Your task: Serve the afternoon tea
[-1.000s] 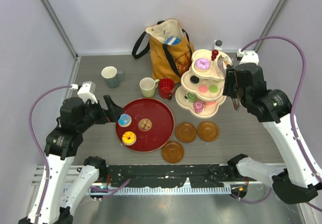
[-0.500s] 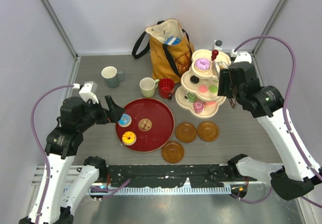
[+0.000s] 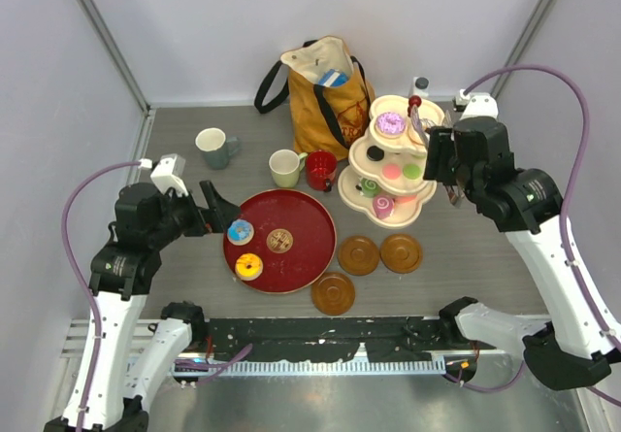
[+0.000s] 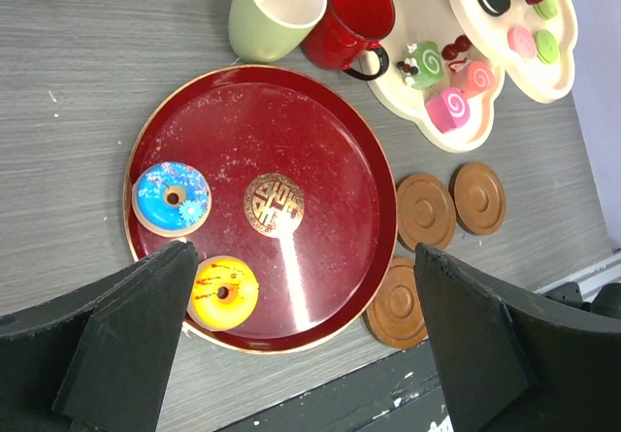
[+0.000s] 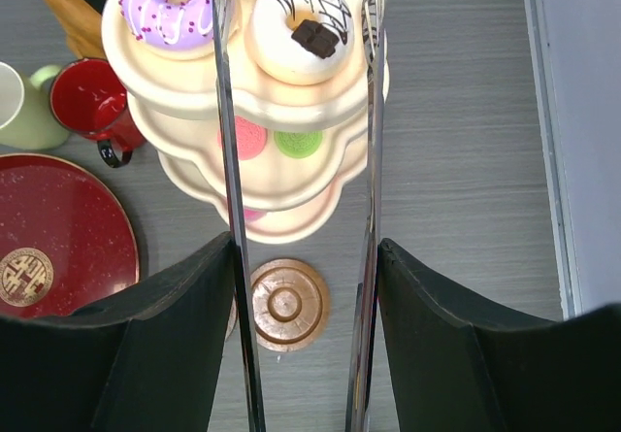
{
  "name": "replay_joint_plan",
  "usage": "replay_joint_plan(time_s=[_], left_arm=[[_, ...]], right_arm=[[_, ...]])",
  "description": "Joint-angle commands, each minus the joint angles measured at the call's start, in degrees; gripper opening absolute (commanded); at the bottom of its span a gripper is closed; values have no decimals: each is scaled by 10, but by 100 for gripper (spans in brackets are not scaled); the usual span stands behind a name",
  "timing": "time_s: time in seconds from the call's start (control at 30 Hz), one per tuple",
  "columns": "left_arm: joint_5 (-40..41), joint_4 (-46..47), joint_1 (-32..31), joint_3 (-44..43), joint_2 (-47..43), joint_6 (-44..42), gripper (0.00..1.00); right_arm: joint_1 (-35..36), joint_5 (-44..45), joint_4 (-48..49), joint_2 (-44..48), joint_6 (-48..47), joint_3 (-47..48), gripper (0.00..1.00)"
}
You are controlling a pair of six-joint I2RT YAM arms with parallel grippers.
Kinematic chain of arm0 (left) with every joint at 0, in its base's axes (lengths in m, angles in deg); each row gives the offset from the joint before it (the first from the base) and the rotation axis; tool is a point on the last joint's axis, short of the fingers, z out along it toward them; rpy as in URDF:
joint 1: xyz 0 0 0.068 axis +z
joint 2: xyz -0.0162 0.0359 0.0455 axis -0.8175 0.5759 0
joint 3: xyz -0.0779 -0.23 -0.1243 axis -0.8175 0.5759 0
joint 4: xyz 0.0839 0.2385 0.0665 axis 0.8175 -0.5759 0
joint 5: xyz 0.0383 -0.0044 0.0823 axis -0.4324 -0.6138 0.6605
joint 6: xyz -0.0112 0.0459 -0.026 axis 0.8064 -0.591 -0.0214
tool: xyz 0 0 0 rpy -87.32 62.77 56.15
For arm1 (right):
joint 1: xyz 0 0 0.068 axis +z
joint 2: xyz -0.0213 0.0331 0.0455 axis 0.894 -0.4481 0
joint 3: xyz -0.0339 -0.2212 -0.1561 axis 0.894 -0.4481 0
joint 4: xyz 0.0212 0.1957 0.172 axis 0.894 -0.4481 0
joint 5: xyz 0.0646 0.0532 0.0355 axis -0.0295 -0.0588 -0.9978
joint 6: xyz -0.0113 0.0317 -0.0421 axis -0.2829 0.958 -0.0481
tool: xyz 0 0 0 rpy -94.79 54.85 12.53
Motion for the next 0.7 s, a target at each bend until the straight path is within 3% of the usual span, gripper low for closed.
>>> replay_joint_plan(time_s=[0.0,0.43,0.67], left_arm=[[-18,27,9,0,2,-2,99],[109,-16,8,-1,6,21,100],[188,-35,10,4,-14,37,100]], right_arm=[[-3,6,10,26,-8,37,63],[31,-175,61,43,-42,52,61],[196,-119,96,-32,-51,68,61]])
